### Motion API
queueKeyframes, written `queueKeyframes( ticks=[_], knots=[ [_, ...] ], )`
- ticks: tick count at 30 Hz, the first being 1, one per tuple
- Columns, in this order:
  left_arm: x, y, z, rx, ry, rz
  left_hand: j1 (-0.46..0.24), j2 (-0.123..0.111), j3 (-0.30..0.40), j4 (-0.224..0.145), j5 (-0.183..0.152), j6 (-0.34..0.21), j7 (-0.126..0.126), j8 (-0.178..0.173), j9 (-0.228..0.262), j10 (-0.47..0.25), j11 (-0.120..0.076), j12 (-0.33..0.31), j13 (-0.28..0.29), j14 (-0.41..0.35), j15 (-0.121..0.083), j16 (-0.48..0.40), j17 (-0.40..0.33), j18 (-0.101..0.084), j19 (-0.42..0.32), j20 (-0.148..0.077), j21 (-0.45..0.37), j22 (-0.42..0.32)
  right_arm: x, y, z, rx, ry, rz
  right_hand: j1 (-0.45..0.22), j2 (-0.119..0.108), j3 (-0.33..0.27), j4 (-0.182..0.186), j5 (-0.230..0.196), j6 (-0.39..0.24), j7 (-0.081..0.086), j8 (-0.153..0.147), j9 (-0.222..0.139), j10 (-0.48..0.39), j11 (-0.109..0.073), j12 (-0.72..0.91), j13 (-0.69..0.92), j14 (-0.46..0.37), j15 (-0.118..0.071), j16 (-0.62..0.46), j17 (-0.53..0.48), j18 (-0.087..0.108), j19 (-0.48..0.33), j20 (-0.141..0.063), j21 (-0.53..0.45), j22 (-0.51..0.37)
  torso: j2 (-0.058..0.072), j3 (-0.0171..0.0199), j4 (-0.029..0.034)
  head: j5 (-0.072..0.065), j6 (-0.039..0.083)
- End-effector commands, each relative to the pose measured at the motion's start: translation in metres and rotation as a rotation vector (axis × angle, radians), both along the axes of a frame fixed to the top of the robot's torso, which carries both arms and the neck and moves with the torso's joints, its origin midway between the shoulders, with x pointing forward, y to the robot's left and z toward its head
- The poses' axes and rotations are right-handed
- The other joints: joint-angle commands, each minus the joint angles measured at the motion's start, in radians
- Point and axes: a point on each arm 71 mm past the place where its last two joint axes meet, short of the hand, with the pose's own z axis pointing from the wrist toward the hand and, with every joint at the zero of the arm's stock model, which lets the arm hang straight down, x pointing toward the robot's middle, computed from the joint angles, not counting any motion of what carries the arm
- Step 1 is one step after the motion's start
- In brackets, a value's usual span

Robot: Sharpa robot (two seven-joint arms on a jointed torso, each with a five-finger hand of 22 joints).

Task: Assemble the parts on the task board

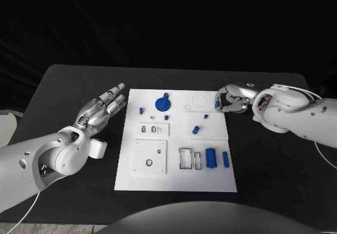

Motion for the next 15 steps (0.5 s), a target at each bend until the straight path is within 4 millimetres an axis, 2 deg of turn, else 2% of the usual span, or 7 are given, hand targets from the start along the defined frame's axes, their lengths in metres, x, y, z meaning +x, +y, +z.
queueKeyframes(
  ticks=[1,7,15],
  knots=[
    [-0.0004,-0.0019,0.0005,-0.012,-0.001,-0.018,0.005,-0.002,0.005,0.000,0.004,0.007,0.003,0.005,0.001,0.003,0.006,0.005,0.001,0.001,0.009,-0.002,0.000,0.009,0.002,0.005,0.006,0.001,-0.0002,0.0010,-0.0007,-0.007,0.002,0.010,-0.007,0.000,0.006,0.005,0.014,0.009,-0.001,0.001,-0.002,0.097,-0.005,-0.003,0.258,0.074,-0.004,-0.004,0.164,0.021,0.000,-0.005,-0.007,0.119,0.000,-0.0002,-0.0008,0.000,0.000],
    [-0.0001,-0.0016,0.0002,-0.011,0.000,-0.018,0.004,-0.002,0.005,0.000,0.004,0.006,0.004,0.005,0.001,0.004,0.007,0.005,0.002,0.001,0.009,-0.002,0.000,0.008,0.001,0.005,0.006,0.001,-0.0001,0.0017,-0.0003,0.000,-0.002,0.015,0.002,-0.006,0.031,0.008,0.068,0.037,-0.005,0.016,0.002,0.099,-0.008,-0.001,0.260,0.075,-0.006,-0.003,0.165,0.021,0.002,-0.007,-0.009,0.122,-0.001,0.0004,-0.0001,0.000,0.000],
    [-0.0001,-0.0006,0.0001,-0.011,0.000,-0.016,0.004,-0.002,0.005,0.000,0.004,0.006,0.004,0.005,0.001,0.004,0.007,0.005,0.001,0.001,0.009,-0.002,0.000,0.008,0.002,0.005,0.006,0.001,-0.0004,0.0041,0.0027,0.025,-0.036,0.020,0.006,-0.011,0.046,0.007,0.074,0.074,-0.016,0.043,0.018,0.103,-0.016,0.004,0.263,0.077,-0.012,0.003,0.169,0.020,0.006,-0.012,-0.004,0.127,0.000,0.0002,-0.0009,0.001,0.000]
  ],
)
